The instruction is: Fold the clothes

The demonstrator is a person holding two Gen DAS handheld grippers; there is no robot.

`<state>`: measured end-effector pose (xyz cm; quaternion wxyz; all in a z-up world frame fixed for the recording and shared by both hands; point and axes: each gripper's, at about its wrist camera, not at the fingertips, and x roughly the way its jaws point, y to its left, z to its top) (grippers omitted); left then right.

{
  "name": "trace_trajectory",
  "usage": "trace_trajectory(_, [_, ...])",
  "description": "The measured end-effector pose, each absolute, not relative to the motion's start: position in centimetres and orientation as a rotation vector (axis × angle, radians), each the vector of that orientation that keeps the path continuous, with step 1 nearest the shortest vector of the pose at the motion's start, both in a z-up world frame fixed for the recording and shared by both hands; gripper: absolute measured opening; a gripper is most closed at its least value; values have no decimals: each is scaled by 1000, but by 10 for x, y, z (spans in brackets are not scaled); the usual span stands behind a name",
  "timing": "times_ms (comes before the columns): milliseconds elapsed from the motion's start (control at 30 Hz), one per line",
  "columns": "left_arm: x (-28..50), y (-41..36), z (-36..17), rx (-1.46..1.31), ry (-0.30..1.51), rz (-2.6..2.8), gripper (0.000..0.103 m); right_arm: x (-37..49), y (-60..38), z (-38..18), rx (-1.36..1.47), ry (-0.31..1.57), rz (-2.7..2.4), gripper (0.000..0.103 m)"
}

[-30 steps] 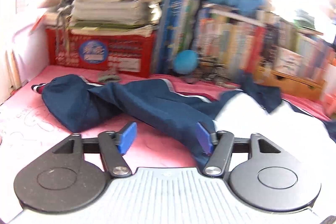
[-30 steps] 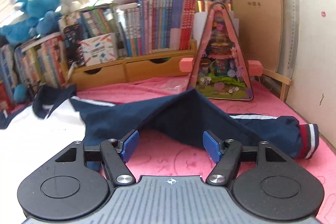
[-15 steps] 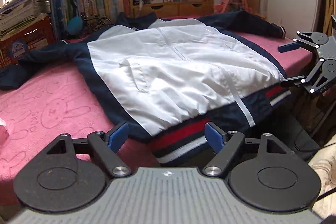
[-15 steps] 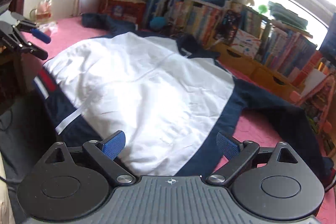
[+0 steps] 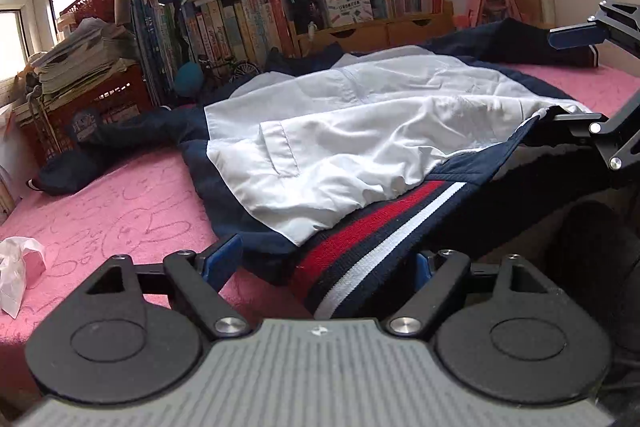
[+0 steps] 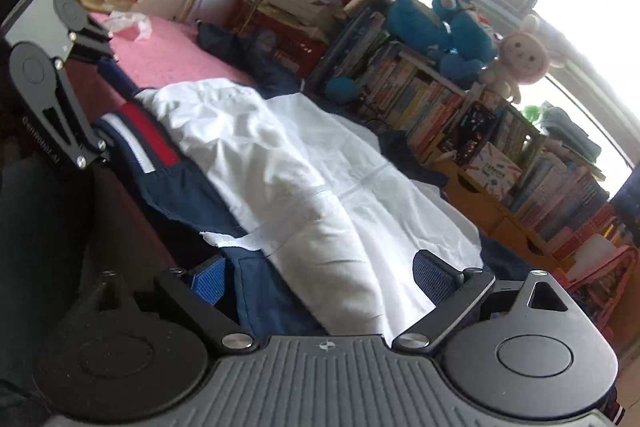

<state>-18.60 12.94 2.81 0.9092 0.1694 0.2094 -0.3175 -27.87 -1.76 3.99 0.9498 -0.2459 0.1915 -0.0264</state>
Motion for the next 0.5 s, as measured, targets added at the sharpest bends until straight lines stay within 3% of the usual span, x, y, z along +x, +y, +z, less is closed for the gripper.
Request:
trace_trajectory(200, [-163, 120, 38, 303, 349, -494, 84, -278, -53, 81, -345, 218, -249, 95])
trace_trajectory(333, [-143, 118, 46, 312, 272, -339, 78, -280, -49, 59, -393, 319, -232, 93])
trace_trajectory(367, [-141, 125, 53, 312, 247, -327, 77, -281, -44, 38, -477, 399, -222, 85])
trace_trajectory(400, [-139, 132, 60, 312, 223, -315, 77, -284, -39, 17, -552, 457, -231, 70])
trace_trajectory(500, [-146, 138, 83, 458, 78, -259, 78, -287, -65, 23, -464, 470, -347, 42])
